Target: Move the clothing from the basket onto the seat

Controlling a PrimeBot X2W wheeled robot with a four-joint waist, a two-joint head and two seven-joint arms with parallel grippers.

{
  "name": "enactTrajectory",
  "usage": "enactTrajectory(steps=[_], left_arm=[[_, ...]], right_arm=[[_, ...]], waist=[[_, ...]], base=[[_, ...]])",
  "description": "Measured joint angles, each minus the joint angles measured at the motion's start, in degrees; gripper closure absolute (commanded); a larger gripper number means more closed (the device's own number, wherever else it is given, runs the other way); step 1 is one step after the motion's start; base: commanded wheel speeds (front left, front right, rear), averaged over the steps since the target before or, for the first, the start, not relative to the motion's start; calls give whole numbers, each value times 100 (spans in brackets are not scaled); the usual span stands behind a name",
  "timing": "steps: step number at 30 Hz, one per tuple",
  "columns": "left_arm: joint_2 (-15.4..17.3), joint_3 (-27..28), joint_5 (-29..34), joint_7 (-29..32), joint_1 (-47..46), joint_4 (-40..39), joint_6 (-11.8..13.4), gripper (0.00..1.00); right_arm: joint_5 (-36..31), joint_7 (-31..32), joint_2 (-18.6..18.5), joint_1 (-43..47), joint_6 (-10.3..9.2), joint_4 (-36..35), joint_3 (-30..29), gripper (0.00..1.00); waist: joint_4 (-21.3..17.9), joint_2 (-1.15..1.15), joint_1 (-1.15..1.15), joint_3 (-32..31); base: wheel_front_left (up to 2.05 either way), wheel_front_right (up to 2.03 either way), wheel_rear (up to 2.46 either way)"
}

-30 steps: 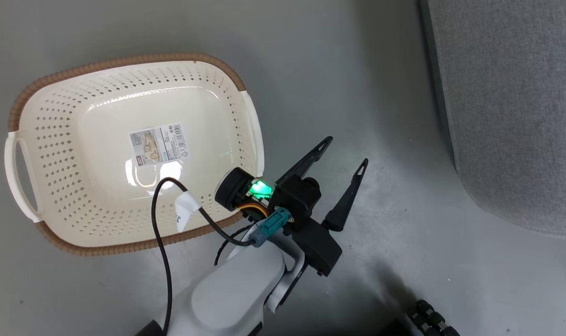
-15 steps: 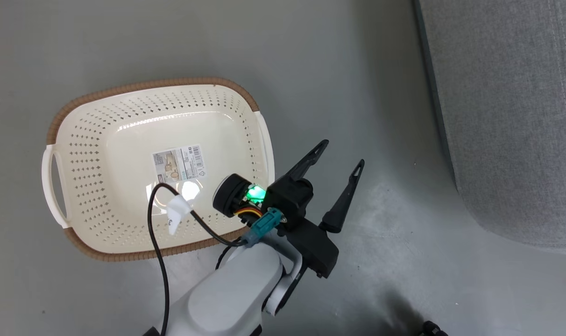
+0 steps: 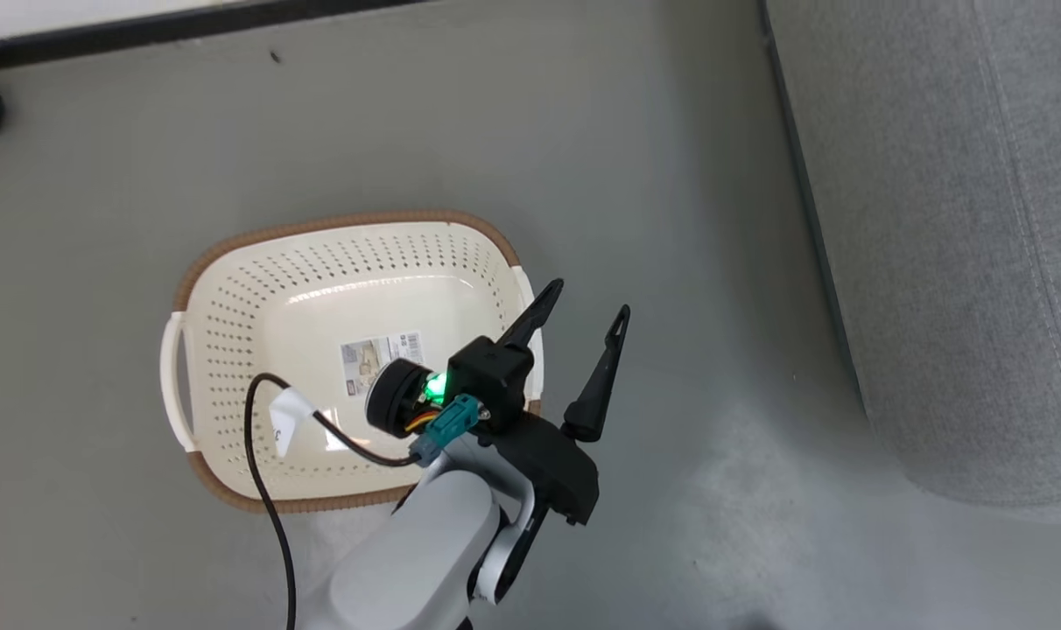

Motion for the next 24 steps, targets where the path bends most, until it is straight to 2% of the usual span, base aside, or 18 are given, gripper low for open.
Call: enactTrajectory(steps=[15, 24], left_arm=[[-42, 703, -24, 0, 740, 346, 0, 0], [-57, 1482, 211, 1, 1176, 620, 0, 0]], right_arm=[[85, 0, 467, 938, 0, -421, 78, 0], [82, 1, 1056, 1601, 0, -657, 126, 0]], waist=[[431, 0, 0, -957], [770, 0, -1, -1545]], base=[[0, 0, 0], [0, 0, 0]])
